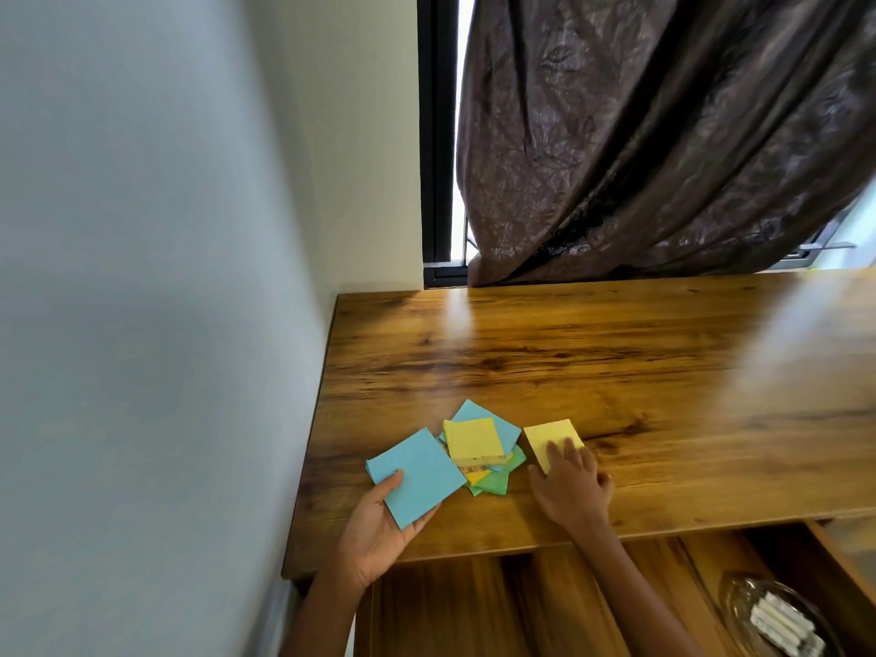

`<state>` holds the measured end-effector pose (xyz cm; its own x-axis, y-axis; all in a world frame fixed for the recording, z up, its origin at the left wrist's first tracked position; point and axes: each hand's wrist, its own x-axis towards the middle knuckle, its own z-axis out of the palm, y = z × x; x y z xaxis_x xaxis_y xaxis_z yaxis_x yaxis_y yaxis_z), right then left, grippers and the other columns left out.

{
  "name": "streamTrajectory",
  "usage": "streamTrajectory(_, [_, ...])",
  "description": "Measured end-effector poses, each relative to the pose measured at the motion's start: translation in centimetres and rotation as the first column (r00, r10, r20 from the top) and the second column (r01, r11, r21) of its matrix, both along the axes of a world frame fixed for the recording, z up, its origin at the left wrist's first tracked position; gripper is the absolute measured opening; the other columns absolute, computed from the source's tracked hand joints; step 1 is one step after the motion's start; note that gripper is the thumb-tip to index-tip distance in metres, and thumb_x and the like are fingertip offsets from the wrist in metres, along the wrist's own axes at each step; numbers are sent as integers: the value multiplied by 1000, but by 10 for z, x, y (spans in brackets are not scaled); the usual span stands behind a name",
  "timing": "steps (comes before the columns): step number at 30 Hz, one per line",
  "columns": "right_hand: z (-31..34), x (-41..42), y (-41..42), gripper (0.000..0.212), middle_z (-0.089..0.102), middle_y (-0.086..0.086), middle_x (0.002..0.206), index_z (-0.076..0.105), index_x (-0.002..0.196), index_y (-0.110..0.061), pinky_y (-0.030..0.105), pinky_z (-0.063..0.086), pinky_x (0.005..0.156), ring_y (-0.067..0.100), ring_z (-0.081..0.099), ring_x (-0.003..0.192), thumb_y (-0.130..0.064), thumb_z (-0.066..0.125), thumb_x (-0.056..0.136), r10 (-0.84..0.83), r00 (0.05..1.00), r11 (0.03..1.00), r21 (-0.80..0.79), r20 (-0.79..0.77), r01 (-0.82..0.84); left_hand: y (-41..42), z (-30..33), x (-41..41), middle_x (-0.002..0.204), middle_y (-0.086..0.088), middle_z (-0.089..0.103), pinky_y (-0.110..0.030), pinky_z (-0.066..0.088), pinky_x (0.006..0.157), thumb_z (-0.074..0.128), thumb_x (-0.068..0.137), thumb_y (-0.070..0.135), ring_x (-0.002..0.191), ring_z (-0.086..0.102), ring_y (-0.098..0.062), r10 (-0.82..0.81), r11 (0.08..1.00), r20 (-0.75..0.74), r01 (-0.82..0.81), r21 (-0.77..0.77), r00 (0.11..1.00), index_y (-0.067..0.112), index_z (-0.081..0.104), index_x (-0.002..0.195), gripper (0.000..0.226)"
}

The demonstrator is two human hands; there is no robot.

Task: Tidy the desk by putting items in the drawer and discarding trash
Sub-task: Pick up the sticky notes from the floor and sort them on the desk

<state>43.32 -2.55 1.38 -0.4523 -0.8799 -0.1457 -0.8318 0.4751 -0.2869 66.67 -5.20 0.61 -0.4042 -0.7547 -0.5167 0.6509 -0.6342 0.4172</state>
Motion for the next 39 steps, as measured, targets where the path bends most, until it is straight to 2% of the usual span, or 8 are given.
streamTrajectory(3, [0, 9, -1, 68, 1, 5, 158, 13, 148, -22, 55, 9, 114, 28, -1, 145, -53, 37, 92, 6, 1000, 998, 63, 17, -7, 0, -1, 0, 106, -24, 69, -52, 53, 78, 92, 40, 4, 92, 69, -37, 0, 1000, -11, 0, -12, 1000, 7, 48, 123, 94])
streamTrajectory(7, [8, 28, -9, 59, 16, 3, 156, 22, 145, -24, 45, 16, 115, 22, 10, 144, -45, 41, 93, 116, 993, 979, -167, -18, -118, -1, -4, 0, 108, -24, 68, -53, 53, 77, 95, 25, 2, 93, 69, -37, -2, 1000, -20, 2, -8, 1000, 5, 49, 120, 106])
streamTrajectory(14, [0, 62, -24, 56, 23, -3, 155, 26, 145, -24, 34, 16, 116, 16, 16, 143, -42, 43, 95, 431, 898, 895, -86, -84, -438, -1, -4, 1, 104, -24, 69, -54, 52, 79, 91, 43, 7, 90, 70, -37, -10, 1000, 31, 10, 4, 999, 5, 48, 125, 92])
streamTrajectory(22, [10, 46, -23, 33, 64, 1, 117, 55, 126, -18, 27, 56, 71, 14, 62, 101, -28, 44, 97, 136, 950, 836, -547, 280, 42, -2, -6, 2, 117, -25, 64, -55, 48, 86, 95, 26, 3, 107, 62, -39, -18, 1000, -27, 18, -1, 999, 6, 46, 127, 112])
streamTrajectory(25, [6, 24, -22, 31, 65, 9, 120, 61, 120, -10, 41, 50, 86, 29, 59, 113, -7, 58, 89, -14, 993, 652, -752, 116, 97, -2, -7, 1, 116, -25, 65, -56, 48, 85, 95, 25, 3, 106, 62, -38, -20, 1000, -46, 20, -4, 999, 6, 47, 126, 111])
streamTrajectory(31, [-10, -10, -14, 48, 20, -4, 156, 33, 142, -30, 57, 6, 114, 21, 6, 146, -26, 41, 95, -16, 998, 998, -69, -60, 11, -1, -7, 1, 118, -24, 64, -54, 48, 86, 95, 28, 4, 106, 63, -37, -26, 1000, -50, 26, -4, 998, 6, 46, 127, 111])
streamTrajectory(35, [2, 6, -18, 49, 26, 0, 153, 35, 141, -25, 51, 13, 113, 22, 12, 144, -39, 43, 94, -5, 1000, 982, -190, -26, 0, -2, -8, 1, 120, -23, 63, -55, 47, 89, 95, 30, 4, 111, 61, -38, -23, 1000, -56, 23, 1, 998, 7, 45, 130, 112])
streamTrajectory(39, [6, 23, -24, 51, 33, -6, 148, 39, 139, -26, 36, 19, 113, 13, 22, 139, -43, 50, 91, 306, 950, 933, -220, 66, -285, -3, -7, 1, 125, -23, 60, -58, 44, 91, 95, 30, 4, 119, 54, -38, -17, 1000, -61, 18, 20, 998, 7, 43, 132, 114])
